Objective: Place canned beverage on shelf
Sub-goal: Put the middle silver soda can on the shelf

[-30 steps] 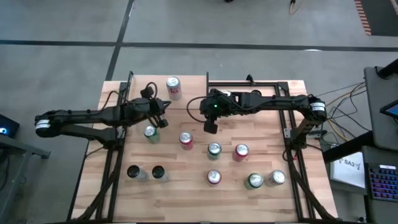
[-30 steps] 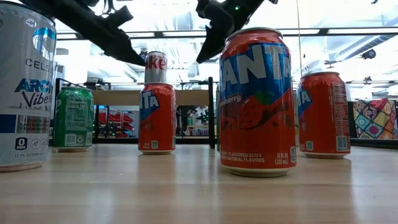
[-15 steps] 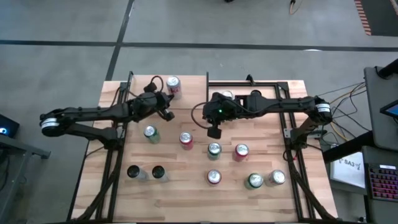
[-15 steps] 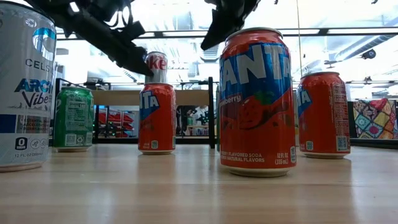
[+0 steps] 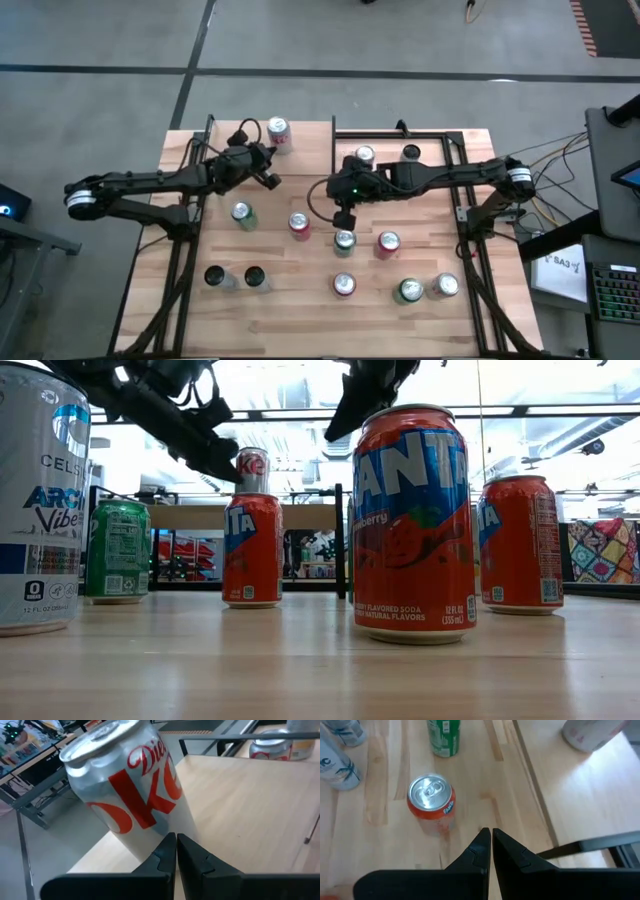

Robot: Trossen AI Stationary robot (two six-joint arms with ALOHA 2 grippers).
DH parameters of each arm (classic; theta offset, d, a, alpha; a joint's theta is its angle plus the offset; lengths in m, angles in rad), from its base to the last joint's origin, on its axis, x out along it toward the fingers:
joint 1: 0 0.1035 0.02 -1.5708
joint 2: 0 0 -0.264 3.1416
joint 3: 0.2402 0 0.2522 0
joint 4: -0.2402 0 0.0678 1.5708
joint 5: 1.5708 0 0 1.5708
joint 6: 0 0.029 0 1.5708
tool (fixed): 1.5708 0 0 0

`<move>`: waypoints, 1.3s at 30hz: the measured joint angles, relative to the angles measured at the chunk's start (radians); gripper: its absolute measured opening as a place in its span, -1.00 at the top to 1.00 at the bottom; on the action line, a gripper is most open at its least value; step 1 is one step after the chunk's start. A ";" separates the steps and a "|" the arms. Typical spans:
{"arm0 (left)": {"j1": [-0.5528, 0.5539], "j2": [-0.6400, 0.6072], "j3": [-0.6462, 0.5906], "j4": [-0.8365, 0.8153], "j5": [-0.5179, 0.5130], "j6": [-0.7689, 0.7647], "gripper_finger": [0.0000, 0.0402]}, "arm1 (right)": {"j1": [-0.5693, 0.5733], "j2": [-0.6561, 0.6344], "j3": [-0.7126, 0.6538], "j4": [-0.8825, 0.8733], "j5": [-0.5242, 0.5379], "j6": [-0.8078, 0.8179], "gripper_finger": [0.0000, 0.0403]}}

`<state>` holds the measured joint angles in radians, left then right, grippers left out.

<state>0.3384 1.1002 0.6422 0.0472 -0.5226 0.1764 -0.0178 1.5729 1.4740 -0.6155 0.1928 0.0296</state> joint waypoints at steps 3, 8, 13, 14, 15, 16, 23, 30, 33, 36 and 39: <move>0.000 -0.020 0.000 -0.033 0.067 0.001 1.00 | 0.001 0.000 -0.023 -0.001 0.001 0.019 0.96; -0.001 -0.028 -0.008 -0.062 0.242 0.095 1.00 | 0.000 0.000 -0.052 0.000 0.002 0.040 0.96; 0.001 -0.011 -0.014 -0.048 0.245 0.132 1.00 | 0.001 0.000 -0.067 0.032 0.001 0.042 0.96; 0.003 -0.010 -0.014 -0.035 0.245 0.133 1.00 | 0.001 0.000 -0.069 0.035 0.001 0.042 0.96; 0.003 -0.008 -0.014 -0.018 0.244 0.133 1.00 | 0.001 0.000 -0.070 0.038 0.001 0.041 0.96; 0.003 -0.005 -0.014 0.005 0.244 0.133 1.00 | 0.001 0.000 -0.073 0.045 0.001 0.040 0.96; 0.004 -0.002 -0.014 0.093 0.166 0.130 1.00 | 0.001 0.000 -0.075 0.060 0.001 0.039 0.96; 0.005 -0.002 -0.015 0.127 0.113 0.113 1.00 | 0.001 0.000 -0.081 0.075 0.001 0.038 0.96; 0.007 -0.002 -0.015 0.160 0.113 0.080 1.00 | 0.001 0.000 -0.081 0.075 0.001 0.038 0.96; 0.007 0.003 -0.015 0.205 0.113 0.049 1.00 | 0.001 0.000 -0.081 0.075 0.001 0.040 0.96; 0.007 0.020 -0.015 0.236 0.113 0.046 1.00 | 0.001 0.000 -0.081 0.075 0.001 0.041 0.96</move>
<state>0.3454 1.1203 0.6270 0.2829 -0.4099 0.2226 -0.0170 1.5730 1.3930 -0.5404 0.1940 0.0703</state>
